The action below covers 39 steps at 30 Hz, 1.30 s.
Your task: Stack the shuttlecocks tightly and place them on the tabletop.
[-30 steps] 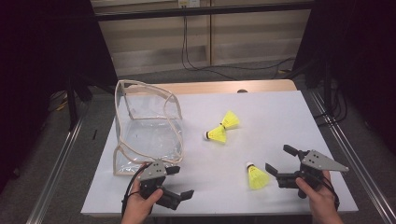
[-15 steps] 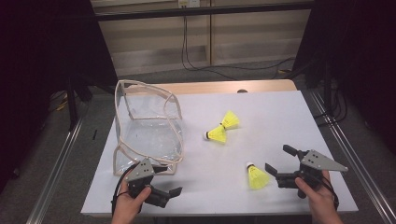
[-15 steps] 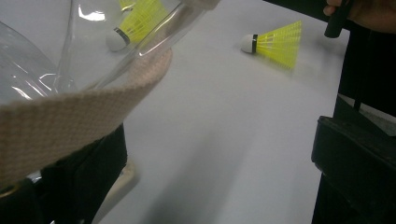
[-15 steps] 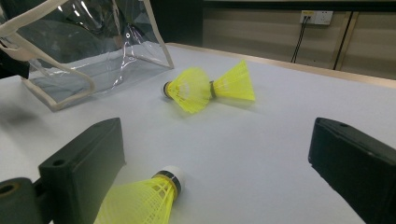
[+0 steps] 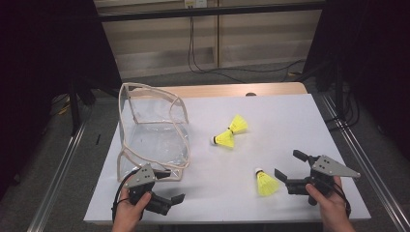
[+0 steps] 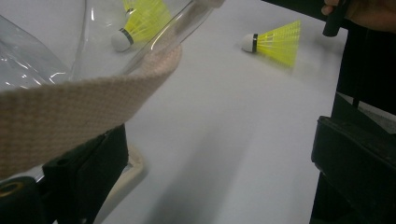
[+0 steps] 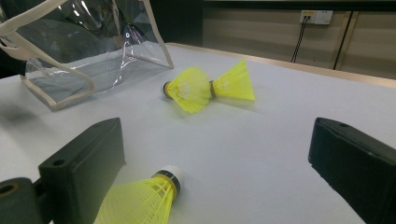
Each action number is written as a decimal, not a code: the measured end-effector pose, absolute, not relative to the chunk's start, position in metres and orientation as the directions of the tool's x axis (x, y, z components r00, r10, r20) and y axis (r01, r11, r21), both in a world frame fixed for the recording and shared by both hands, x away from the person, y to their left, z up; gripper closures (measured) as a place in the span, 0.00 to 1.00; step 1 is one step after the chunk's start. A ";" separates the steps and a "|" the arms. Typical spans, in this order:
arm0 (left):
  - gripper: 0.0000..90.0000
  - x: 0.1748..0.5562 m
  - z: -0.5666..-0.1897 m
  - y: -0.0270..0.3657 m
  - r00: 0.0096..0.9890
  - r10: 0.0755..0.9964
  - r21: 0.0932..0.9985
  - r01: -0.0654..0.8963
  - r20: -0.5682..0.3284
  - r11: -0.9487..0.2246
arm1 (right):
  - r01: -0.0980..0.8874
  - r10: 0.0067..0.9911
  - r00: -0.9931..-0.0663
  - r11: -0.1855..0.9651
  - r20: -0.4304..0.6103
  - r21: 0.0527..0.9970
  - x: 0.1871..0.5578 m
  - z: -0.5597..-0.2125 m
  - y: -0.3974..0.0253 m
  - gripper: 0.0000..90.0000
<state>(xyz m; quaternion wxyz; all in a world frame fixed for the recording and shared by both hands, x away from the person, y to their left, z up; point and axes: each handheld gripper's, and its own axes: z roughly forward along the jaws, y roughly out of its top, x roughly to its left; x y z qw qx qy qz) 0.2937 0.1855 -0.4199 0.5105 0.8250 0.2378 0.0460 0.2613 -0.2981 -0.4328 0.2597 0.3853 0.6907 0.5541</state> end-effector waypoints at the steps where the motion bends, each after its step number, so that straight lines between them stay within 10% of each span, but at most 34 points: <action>1: 0.04 0.294 -0.420 0.186 0.883 0.438 0.865 0.345 -0.169 -0.363 | 0.244 0.820 -0.568 0.089 0.068 0.966 0.261 -0.433 -0.298 0.03; 39: 0.04 0.303 -0.428 0.220 0.839 0.525 0.876 0.356 -0.145 -0.326 | 0.241 0.828 -0.556 0.085 0.066 0.967 0.267 -0.429 -0.301 0.03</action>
